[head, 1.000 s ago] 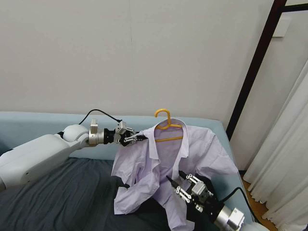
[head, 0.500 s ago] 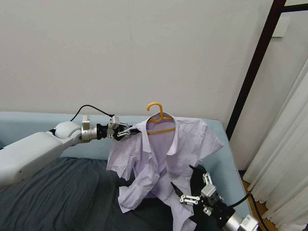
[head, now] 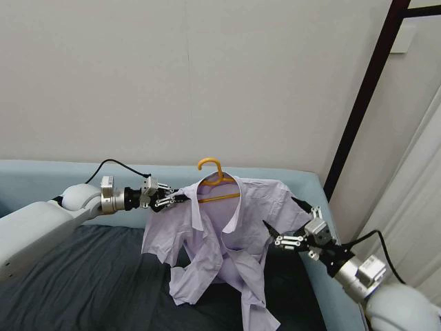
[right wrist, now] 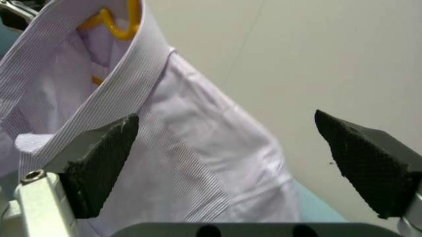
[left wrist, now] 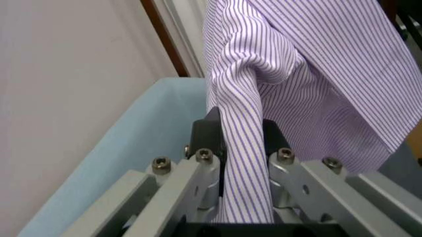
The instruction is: Pick up the clothes from the sofa and hang them on the clothes hanger.
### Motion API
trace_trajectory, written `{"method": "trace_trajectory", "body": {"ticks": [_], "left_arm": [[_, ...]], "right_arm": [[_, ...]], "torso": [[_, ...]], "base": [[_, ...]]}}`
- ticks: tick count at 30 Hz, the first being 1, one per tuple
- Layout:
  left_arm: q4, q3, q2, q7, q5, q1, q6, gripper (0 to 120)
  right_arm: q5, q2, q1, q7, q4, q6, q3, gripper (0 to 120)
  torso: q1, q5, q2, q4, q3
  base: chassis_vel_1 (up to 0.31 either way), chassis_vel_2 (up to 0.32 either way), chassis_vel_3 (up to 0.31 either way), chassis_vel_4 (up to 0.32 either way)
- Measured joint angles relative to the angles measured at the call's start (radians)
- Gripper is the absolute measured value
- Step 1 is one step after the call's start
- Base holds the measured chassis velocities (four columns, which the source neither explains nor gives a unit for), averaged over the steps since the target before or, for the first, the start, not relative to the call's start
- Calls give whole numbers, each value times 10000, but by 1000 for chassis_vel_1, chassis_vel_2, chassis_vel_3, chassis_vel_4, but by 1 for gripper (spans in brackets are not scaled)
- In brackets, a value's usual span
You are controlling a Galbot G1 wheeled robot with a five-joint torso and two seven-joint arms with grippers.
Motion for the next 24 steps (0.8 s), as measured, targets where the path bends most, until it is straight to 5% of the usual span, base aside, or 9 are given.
{"method": "trace_trajectory", "body": {"ticks": [7,24], "left_arm": [[68,-39,-89,482,589,8,-370,7],[353,1108,-1719,823,602,-908,-587,7]], "right_arm": [[1638,-1151,2962,-3096,-617,-625,-2036,100],[1125,-2238,3099,-4457,-836,-1846,-1968,99]], "torso": [[0,1,0,0,0],[0,1,0,0,0]], "base": [[0,0,0,0],[0,0,0,0]]}}
